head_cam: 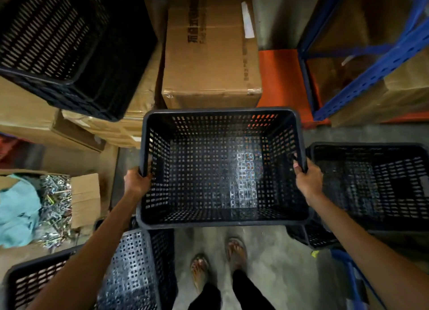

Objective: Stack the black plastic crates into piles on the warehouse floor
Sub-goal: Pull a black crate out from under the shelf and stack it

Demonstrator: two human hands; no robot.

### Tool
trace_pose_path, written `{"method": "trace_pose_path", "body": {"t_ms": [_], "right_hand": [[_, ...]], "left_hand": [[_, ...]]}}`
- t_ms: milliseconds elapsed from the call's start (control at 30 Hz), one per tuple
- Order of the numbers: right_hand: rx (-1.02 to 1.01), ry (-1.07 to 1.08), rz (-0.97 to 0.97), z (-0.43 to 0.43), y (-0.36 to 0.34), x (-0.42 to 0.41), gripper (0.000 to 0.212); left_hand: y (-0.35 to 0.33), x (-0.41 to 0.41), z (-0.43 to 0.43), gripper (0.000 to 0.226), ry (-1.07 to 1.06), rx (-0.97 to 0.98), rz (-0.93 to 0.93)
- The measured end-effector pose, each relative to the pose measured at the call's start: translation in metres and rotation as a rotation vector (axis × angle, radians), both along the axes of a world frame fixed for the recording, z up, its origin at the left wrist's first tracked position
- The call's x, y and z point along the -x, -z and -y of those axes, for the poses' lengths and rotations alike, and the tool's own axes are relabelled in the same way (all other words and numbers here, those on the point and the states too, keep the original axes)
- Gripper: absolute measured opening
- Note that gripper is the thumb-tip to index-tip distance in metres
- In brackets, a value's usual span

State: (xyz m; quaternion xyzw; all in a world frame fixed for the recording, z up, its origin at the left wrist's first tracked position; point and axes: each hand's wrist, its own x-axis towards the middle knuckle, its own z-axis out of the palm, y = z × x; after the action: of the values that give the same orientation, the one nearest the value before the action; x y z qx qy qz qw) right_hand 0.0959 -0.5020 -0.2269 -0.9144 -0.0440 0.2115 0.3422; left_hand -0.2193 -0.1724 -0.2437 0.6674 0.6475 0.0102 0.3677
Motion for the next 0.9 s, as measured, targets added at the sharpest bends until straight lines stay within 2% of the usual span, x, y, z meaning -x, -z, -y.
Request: {"method": "trace_pose_path", "body": {"t_ms": [233,500,667,800,900], "right_hand": [[0.091,-0.088,0.016,-0.023,0.159,-0.027,0.036],[0.201,-0.143,0.063,-0.030,0.341,-0.046,0.032],[0.260,-0.159,0.089,-0.018,0.413,-0.044,0.038],[0.435,-0.186,0.174,0.003,0.465,-0.024,0.044],[0.395,-0.199,0.273,0.011,0.482,-0.020,0.039]], "left_hand": [[0.157,-0.010,-0.011,0.034,-0.094,0.052,-0.013],[0.332,-0.021,-0.013,0.040,-0.093,0.135,-0.095],[0.401,-0.026,0.003,0.037,-0.075,0.121,-0.121],[0.448,-0.023,0.026,0.038,-0.081,0.093,-0.211],[0.462,-0.017,0.031,0.035,-0.072,0.018,-0.188]]}}
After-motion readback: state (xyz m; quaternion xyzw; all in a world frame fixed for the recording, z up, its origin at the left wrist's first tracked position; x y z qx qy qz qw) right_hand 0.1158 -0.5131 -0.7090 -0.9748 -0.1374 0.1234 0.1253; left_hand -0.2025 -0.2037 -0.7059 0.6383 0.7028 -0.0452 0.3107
